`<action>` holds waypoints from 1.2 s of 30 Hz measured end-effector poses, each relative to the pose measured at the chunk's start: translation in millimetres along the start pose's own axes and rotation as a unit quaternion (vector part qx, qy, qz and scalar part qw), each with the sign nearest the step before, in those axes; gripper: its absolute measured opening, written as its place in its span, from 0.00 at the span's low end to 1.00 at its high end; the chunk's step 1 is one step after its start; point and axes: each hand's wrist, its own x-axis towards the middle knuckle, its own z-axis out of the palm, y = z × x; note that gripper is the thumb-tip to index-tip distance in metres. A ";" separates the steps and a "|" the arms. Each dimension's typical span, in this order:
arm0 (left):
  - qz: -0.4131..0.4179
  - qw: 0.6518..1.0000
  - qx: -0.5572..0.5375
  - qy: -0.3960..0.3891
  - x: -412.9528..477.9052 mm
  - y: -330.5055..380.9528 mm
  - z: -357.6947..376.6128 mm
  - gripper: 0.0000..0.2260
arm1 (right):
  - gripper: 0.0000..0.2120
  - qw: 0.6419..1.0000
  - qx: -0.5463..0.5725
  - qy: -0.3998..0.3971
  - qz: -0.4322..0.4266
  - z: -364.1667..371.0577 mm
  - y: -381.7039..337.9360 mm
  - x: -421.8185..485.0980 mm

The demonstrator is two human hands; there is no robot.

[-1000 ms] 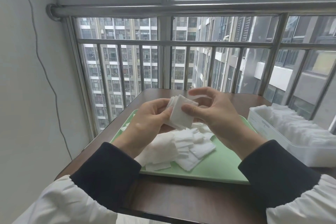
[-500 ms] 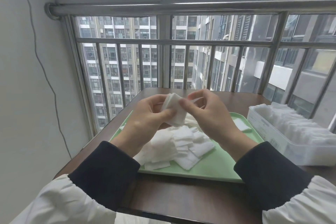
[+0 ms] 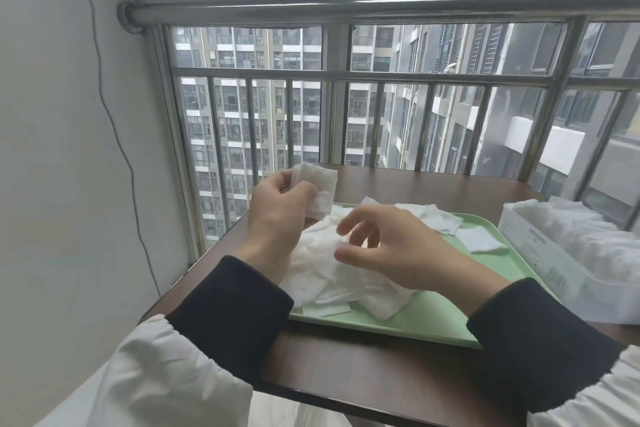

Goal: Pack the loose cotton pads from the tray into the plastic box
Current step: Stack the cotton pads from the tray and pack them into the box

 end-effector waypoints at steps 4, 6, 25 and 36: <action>0.005 1.000 0.004 -0.005 -0.9 -0.2 0.9 0.09 | 0.12 0.996 0.083 0.013 -0.016 -2.4 -4.2 -0.3; 0.005 1.000 0.003 -0.009 -0.9 -0.1 1.3 0.09 | 0.12 0.992 0.119 0.031 -0.005 -7.5 -3.6 -0.2; -0.003 0.997 0.046 -0.061 -7.1 0.7 1.9 0.13 | 0.05 0.930 0.349 0.099 0.057 -32.2 3.2 -2.5; -0.029 0.984 -0.035 -0.174 -15.5 6.4 7.3 0.08 | 0.11 0.888 0.454 0.007 0.077 -31.0 0.9 -5.8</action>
